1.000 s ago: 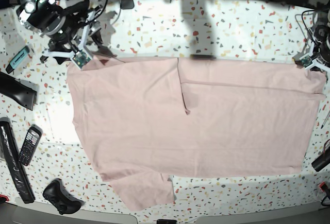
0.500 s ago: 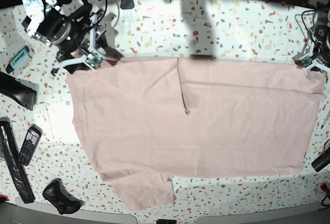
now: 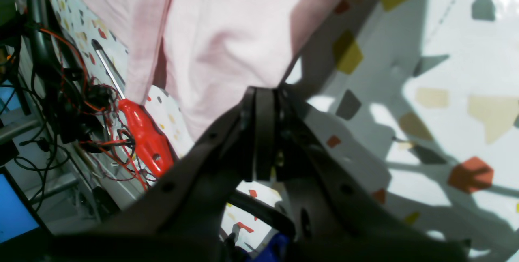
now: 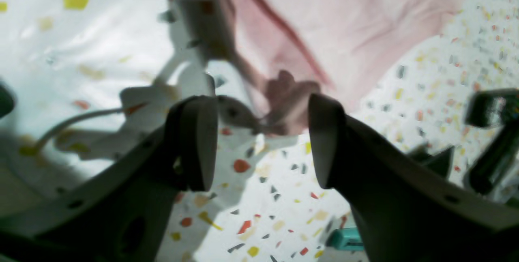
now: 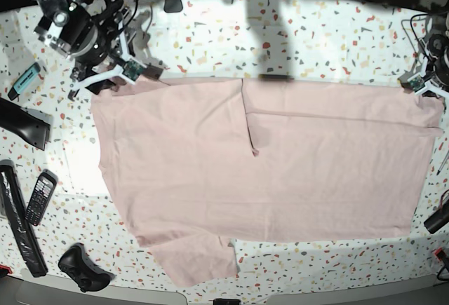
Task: Fold the T-shirt properly
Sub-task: 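Grasp the shoulder corners of the pink shirt with both grippers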
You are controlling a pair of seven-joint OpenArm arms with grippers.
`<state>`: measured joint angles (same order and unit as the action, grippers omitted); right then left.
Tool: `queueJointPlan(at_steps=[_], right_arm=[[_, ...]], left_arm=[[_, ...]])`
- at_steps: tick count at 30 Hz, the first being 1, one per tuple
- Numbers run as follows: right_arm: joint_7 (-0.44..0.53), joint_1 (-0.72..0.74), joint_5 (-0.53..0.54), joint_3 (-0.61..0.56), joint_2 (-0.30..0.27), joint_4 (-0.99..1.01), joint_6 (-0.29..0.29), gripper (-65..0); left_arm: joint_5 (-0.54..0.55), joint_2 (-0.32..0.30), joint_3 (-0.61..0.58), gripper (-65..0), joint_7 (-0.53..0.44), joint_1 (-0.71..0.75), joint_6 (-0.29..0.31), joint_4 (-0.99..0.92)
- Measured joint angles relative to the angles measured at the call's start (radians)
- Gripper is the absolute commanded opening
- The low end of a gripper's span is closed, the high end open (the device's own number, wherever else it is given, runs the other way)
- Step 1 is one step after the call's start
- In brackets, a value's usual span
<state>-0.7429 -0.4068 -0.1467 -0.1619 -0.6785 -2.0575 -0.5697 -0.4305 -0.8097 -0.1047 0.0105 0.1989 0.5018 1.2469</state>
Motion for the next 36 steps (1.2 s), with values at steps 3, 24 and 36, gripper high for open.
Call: queueJointPlan(at_steps=[3,24,36], right_arm=[[0.073,0.0,-0.091,-0.043,0.0,0.053,0.018,-30.8],[0.111,0.118,-0.195,-0.161,0.003,0.227,0.121,-58.4],[0.104,0.132,-0.383,-0.155,-0.031,0.232,0.304,-65.0]], left_arm=[[0.0,0.0,0.0,-65.0,0.0,0.0,0.0,0.0],[0.0,0.0,0.0,-65.0,0.0,0.0,0.0,0.0],[0.0,0.0,0.0,-65.0,0.008,0.0,0.0,0.001]])
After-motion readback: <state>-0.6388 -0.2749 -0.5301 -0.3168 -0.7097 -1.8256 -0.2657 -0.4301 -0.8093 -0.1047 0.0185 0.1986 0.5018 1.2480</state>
